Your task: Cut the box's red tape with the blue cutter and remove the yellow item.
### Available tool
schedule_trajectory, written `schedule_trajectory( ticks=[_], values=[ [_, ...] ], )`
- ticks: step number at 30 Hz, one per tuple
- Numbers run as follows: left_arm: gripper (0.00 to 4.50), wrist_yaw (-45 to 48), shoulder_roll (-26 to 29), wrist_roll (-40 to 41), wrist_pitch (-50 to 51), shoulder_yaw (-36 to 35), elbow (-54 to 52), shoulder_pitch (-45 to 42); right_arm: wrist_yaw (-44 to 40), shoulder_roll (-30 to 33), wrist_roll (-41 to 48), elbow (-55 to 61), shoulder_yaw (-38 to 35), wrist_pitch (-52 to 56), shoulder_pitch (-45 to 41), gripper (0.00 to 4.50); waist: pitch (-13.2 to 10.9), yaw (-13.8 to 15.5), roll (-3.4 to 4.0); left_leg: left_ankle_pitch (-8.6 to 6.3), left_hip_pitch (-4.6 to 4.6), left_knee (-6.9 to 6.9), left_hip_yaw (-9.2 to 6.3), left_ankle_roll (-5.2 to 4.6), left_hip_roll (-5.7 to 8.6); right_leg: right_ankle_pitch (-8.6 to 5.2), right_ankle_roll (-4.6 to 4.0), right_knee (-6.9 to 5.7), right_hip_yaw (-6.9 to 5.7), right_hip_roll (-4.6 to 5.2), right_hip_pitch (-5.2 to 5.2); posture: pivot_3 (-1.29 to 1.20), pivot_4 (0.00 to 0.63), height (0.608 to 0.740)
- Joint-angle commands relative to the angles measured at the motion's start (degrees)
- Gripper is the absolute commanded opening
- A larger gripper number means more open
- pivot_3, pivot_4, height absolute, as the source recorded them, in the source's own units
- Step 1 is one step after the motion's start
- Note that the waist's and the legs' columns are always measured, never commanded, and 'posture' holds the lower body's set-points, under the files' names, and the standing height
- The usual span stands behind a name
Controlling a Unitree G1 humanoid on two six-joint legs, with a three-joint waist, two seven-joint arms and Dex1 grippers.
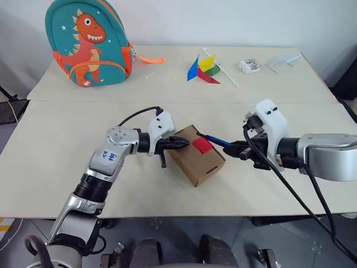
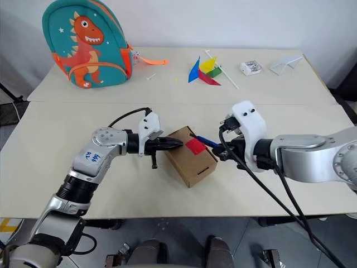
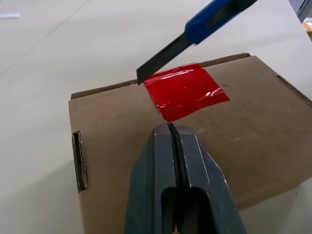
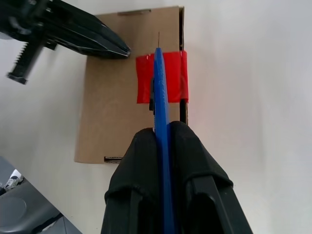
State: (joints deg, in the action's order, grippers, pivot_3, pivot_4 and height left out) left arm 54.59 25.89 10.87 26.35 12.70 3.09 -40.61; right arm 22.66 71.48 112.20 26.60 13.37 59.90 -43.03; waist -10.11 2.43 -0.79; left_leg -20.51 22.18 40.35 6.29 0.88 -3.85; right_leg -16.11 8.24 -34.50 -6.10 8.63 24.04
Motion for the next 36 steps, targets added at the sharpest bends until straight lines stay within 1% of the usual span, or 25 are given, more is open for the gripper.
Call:
schedule_trajectory(
  ticks=[1, 9, 23, 36],
  values=[
    [0.0, 0.1, 0.6, -0.7, 2.2, 1.3, -1.3, 0.6, 1.3, -0.3, 0.8, -0.7, 0.0, 1.0, -1.7, 0.12, 0.0, 0.0, 0.0, 0.0, 0.0, 0.0, 0.0, 0.0, 0.0, 0.0, 0.0, 0.0, 0.0, 0.0, 0.0, 0.0, 0.15, 0.74],
    [0.0, 0.1, 1.1, -0.6, 3.8, 1.3, -3.3, 1.7, 3.4, -2.6, 0.8, -2.6, 0.5, 1.9, -3.3, 0.12, 0.0, -0.1, 0.01, 0.0, 0.01, 0.0, 0.0, 0.0, 0.0, 0.0, 0.0, -0.01, 0.0, 0.0, 0.02, 0.0, 0.15, 0.74],
    [0.0, -0.4, 1.2, -0.5, 5.5, 1.8, -5.2, 2.7, 5.8, -4.4, 0.8, -3.9, 0.4, 2.6, -4.1, 0.12, 0.0, -0.2, 0.01, 0.0, 0.01, 0.01, 0.0, 0.0, 0.0, 0.0, 0.0, -0.01, 0.0, 0.0, 0.02, 0.0, 0.15, 0.74],
    [0.0, -0.6, 0.9, -0.5, 5.4, 2.1, -4.9, 2.4, 5.1, -4.8, 0.8, -5.0, 0.8, 4.3, -4.7, 0.12, 0.0, -0.2, 0.01, 0.0, 0.01, 0.01, 0.01, 0.0, 0.0, 0.0, 0.0, -0.02, 0.0, 0.0, 0.02, 0.0, 0.15, 0.74]
  ],
)
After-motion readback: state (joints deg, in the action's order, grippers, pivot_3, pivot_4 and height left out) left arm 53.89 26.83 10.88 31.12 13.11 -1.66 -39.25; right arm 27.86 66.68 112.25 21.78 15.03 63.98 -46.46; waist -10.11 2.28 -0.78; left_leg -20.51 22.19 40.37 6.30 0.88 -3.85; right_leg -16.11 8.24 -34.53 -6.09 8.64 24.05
